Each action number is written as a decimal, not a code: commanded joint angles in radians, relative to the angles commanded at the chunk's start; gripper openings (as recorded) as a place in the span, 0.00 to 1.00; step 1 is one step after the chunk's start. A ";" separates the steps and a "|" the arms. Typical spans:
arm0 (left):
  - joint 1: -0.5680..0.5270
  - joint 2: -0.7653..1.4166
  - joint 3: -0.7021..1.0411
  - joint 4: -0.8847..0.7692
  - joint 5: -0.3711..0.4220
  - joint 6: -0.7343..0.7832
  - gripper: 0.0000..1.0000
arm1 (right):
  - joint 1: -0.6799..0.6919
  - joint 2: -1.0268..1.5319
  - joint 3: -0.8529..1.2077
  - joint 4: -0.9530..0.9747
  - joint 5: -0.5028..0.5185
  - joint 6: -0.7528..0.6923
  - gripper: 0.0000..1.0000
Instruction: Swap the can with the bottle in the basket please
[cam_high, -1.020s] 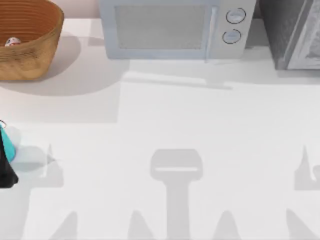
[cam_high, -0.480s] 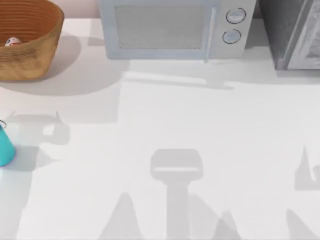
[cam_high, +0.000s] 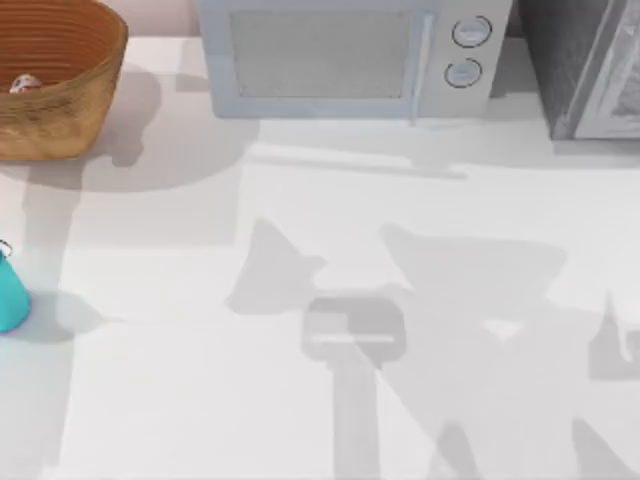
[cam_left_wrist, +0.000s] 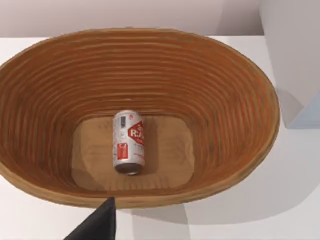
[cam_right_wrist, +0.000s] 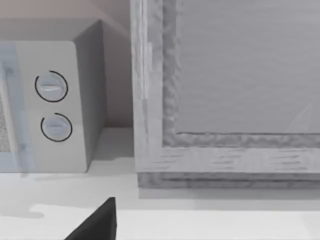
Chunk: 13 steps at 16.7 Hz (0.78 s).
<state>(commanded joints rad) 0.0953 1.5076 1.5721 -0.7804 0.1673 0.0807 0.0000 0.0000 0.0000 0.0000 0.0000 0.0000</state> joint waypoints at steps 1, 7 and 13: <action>0.008 0.109 0.113 -0.056 0.012 0.006 1.00 | 0.000 0.000 0.000 0.000 0.000 0.000 1.00; 0.051 0.717 0.741 -0.366 0.079 0.038 1.00 | 0.000 0.000 0.000 0.000 0.000 0.000 1.00; 0.084 1.149 1.187 -0.586 0.127 0.060 1.00 | 0.000 0.000 0.000 0.000 0.000 0.000 1.00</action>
<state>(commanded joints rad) 0.1797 2.6563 2.7591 -1.3663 0.2940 0.1410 0.0000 0.0000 0.0000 0.0000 0.0000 0.0000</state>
